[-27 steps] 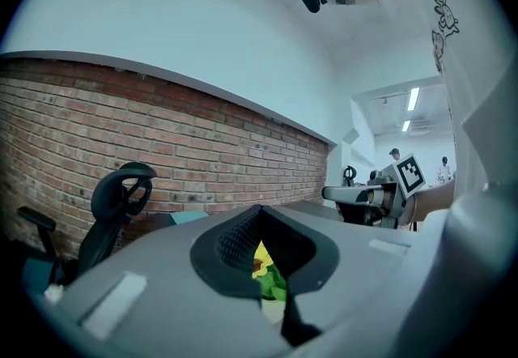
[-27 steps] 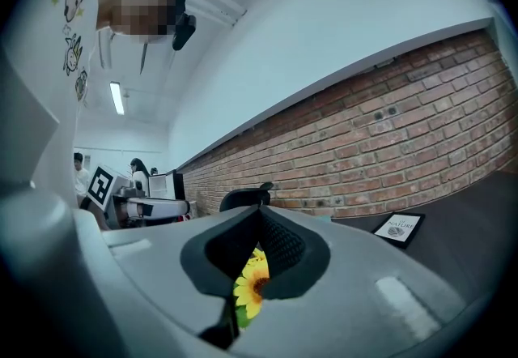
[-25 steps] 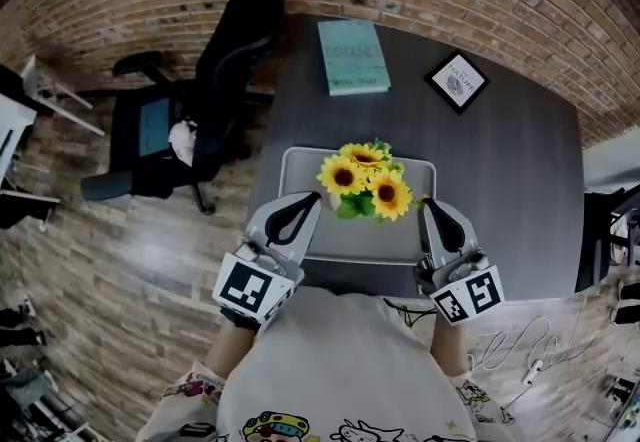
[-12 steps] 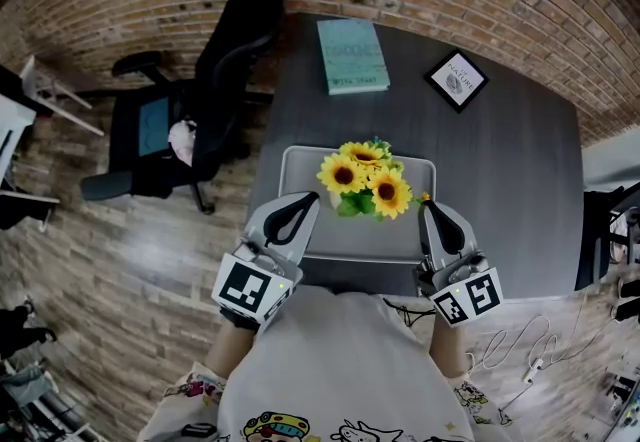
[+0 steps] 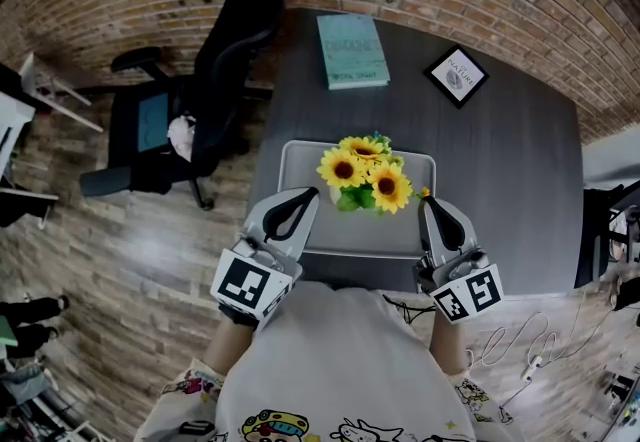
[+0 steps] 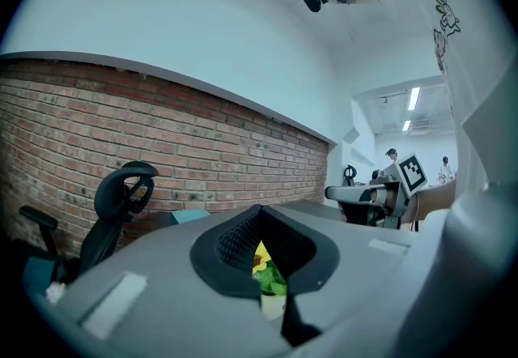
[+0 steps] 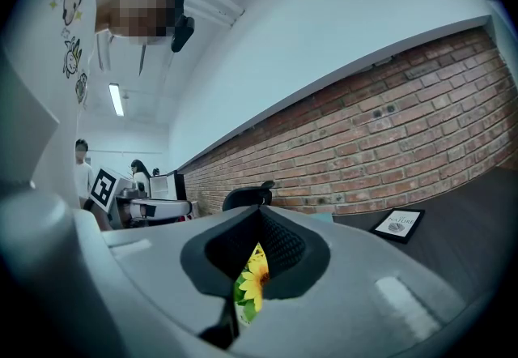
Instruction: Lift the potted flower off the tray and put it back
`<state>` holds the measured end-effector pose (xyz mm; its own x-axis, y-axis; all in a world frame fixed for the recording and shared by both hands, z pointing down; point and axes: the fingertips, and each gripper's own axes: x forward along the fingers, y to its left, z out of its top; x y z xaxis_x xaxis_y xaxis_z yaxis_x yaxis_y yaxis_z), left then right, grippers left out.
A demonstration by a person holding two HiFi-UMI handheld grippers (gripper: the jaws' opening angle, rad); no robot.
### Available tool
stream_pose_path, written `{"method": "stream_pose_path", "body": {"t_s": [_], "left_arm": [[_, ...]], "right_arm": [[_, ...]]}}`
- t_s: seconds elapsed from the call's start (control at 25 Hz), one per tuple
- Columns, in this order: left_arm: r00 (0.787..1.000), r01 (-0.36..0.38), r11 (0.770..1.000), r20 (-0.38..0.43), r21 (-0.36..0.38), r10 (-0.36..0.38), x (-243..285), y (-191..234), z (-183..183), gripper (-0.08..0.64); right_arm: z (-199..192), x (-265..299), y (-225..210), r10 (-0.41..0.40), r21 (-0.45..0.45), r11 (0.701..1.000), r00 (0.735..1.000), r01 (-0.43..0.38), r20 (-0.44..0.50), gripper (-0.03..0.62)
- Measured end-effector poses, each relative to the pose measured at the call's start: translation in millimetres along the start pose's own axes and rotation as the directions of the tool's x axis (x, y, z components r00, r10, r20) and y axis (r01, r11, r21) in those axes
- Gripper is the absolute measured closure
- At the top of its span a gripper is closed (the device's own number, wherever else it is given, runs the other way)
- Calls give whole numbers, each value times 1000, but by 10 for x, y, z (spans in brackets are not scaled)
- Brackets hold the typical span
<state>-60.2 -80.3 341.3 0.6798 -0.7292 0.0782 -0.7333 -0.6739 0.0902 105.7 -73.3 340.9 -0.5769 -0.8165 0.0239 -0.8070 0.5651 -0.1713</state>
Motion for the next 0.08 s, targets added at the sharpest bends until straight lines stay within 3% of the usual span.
{"method": "stream_pose_path", "body": {"t_s": [0.08], "left_arm": [[1000, 1, 1000, 0, 1, -1, 0, 0, -2, 554]], "right_arm": [[-3, 5, 3, 2, -1, 1000, 1000, -2, 0, 592]]}}
